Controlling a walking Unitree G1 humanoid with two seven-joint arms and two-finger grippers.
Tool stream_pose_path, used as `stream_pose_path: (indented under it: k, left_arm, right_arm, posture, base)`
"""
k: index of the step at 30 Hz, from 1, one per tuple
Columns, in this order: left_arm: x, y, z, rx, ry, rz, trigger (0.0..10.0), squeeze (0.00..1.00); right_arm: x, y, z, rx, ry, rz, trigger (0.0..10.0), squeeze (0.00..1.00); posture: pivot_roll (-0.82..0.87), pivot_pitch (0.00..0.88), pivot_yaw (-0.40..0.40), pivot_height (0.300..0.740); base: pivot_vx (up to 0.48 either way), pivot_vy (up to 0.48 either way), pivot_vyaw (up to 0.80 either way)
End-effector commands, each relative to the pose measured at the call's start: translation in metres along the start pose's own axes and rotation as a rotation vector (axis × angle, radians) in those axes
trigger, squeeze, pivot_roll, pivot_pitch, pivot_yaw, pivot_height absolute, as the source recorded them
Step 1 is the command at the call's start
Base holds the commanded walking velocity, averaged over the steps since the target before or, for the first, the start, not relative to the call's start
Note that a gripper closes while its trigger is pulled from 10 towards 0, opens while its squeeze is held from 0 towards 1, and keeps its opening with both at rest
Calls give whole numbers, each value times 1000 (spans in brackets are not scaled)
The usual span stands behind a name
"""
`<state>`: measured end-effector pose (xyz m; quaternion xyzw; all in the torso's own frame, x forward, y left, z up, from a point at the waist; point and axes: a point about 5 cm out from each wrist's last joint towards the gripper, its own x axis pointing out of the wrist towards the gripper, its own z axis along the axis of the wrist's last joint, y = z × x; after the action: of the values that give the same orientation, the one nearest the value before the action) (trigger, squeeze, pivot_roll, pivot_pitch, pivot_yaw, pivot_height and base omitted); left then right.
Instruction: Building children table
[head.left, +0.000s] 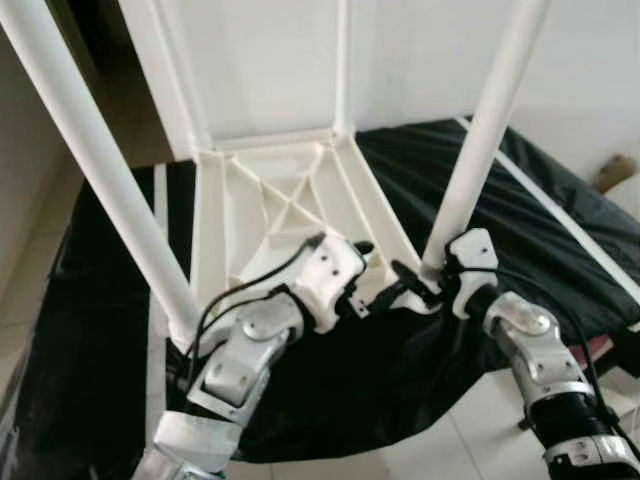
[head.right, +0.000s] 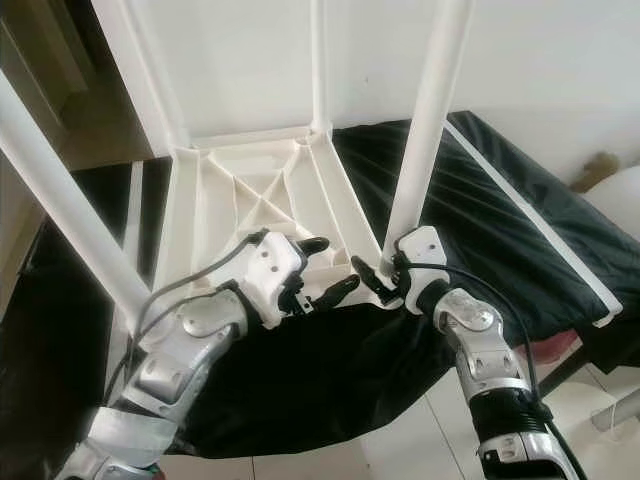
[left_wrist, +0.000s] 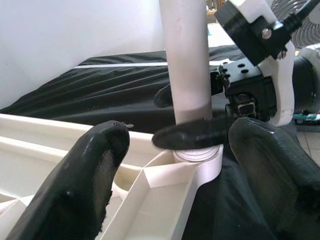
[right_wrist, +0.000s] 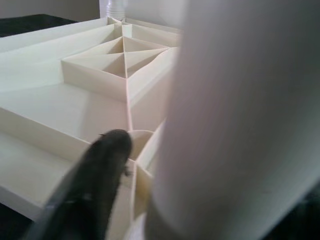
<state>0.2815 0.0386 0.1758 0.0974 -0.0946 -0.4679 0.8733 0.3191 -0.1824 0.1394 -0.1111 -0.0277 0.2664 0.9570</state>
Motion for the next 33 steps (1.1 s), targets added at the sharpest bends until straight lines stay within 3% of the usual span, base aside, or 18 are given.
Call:
stream_pose_path:
  k: [1,11,12,14,15,24,33]
  left_arm:
    - [-1,-5,-2,-3,9,-61,10000,0]
    - [-2,-5,-1,-7,5,-53,10000,0]
    - [-2,-5,-1,-7,5,-54,10000,0]
    - [-2,-5,-1,-8,6,-54,10000,0]
    - [-2,-6,-1,-8,5,-55,10000,0]
    - [-2,-7,-2,-14,6,-58,10000,0]
    - [-4,-10,-3,-22,13,-57,10000,0]
  right_arm:
    - [0,4,-5,10,15,41,0,0]
    - [-4,4,-9,17,29,78,0,0]
    - [-5,3,-12,27,36,60,8353,0]
    - [-6,1,-14,34,41,46,8353,0]
    - [-7,1,-16,40,45,36,10000,0]
    - [-10,4,-18,86,51,-2,10000,0]
    - [-12,20,-24,67,99,-181,10000,0]
  posture:
    - [-23,0,27,740]
    - [-26,0,23,740]
    - [-31,0,24,740]
    - [-31,0,24,740]
    - [-32,0,24,740]
    - [-35,0,26,740]
    - [-52,0,31,740]
  base:
    - [0,0,0]
    - [0,0,0]
    - [0,0,0]
    - [0,0,0]
    - [0,0,0]
    - [0,0,0]
    - [0,0,0]
